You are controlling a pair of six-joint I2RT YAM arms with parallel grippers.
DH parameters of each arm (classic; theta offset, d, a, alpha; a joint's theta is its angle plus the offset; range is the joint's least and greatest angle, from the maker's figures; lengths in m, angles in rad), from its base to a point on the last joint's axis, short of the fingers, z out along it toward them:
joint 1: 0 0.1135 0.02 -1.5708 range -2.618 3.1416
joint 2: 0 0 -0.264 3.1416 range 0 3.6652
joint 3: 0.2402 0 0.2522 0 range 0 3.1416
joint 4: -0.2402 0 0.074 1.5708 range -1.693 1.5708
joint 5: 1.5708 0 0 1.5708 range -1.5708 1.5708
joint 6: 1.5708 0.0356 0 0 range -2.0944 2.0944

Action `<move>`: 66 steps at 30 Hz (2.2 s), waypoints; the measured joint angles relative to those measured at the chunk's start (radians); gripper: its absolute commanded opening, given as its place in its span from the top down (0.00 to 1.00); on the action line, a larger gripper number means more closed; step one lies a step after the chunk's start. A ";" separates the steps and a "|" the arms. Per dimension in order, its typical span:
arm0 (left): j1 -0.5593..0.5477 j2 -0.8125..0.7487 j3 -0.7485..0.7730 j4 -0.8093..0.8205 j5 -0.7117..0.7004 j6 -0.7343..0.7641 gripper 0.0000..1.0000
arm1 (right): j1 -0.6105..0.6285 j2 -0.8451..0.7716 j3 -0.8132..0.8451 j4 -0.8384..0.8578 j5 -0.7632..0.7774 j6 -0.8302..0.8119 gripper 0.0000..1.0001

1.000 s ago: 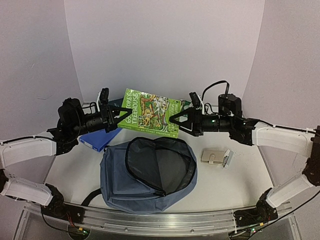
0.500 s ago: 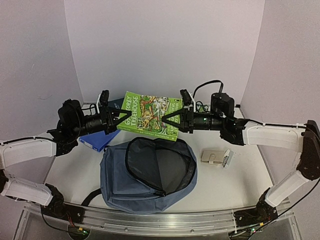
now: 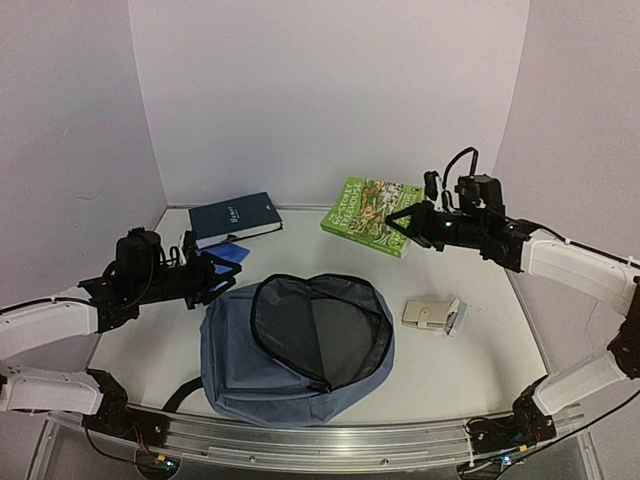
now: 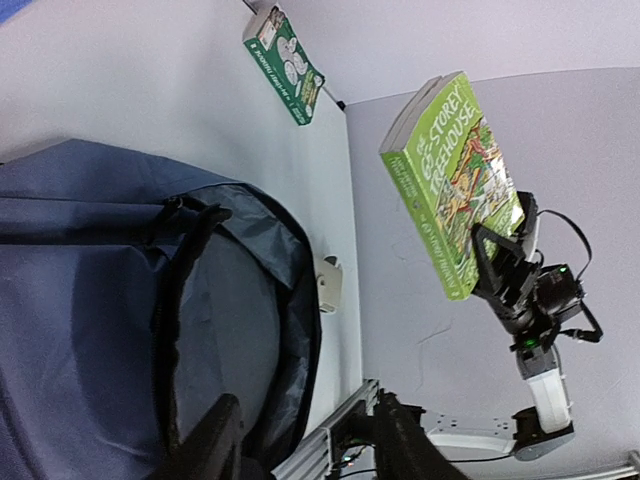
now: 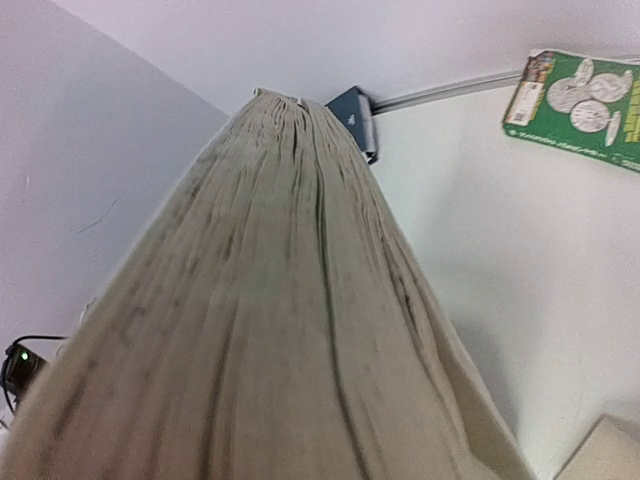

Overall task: Pack the student bag
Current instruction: Pick up the book from the center of the board, then place the book in the student bag.

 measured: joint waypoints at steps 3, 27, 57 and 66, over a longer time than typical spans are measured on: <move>0.000 0.001 0.000 -0.037 -0.002 -0.013 0.91 | -0.033 -0.031 0.000 -0.052 0.019 -0.023 1.00; 0.000 0.345 -0.026 0.063 0.164 -0.045 0.78 | -0.032 -0.242 -0.099 -0.283 -0.072 -0.085 1.00; -0.071 0.473 0.081 0.042 0.257 0.081 0.92 | -0.032 -0.234 -0.099 -0.289 -0.120 -0.090 1.00; -0.080 0.434 0.094 0.042 0.266 0.117 1.00 | -0.032 -0.196 -0.108 -0.288 -0.165 -0.101 1.00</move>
